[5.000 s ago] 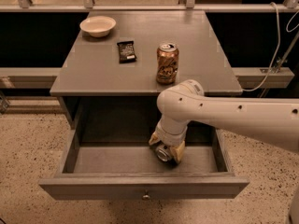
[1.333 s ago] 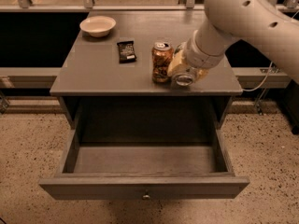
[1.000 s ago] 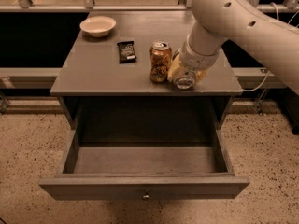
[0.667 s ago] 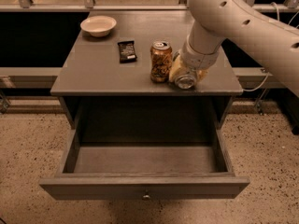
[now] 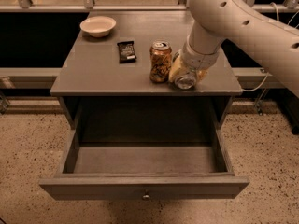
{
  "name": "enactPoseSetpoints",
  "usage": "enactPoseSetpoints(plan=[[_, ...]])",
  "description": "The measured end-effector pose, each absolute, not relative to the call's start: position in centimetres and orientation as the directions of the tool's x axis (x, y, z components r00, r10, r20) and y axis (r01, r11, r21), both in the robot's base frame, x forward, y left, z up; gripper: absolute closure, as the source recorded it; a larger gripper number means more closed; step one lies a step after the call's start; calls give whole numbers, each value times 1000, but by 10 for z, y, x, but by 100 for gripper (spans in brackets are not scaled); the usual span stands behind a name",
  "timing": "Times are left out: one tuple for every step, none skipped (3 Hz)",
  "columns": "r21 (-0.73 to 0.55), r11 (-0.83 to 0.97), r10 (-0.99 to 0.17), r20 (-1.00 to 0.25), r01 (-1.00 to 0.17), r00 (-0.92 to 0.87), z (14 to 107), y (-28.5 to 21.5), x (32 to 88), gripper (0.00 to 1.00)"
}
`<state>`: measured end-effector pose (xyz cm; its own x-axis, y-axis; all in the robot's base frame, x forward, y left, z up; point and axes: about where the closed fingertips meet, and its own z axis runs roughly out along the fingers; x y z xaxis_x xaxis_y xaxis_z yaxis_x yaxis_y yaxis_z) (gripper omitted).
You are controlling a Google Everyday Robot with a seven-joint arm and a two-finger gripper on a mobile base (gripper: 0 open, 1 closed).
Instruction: Pick 7up can from top drawer and place on counter
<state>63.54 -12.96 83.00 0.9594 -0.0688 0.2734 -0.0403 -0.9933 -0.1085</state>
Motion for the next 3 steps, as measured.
enactPoseSetpoints(plan=[[-109, -993, -69, 273, -40, 959, 831, -130, 635, 20], [-108, -993, -69, 273, -40, 959, 831, -130, 635, 0], [-97, -995, -58, 270, -32, 961, 833, -130, 633, 0]])
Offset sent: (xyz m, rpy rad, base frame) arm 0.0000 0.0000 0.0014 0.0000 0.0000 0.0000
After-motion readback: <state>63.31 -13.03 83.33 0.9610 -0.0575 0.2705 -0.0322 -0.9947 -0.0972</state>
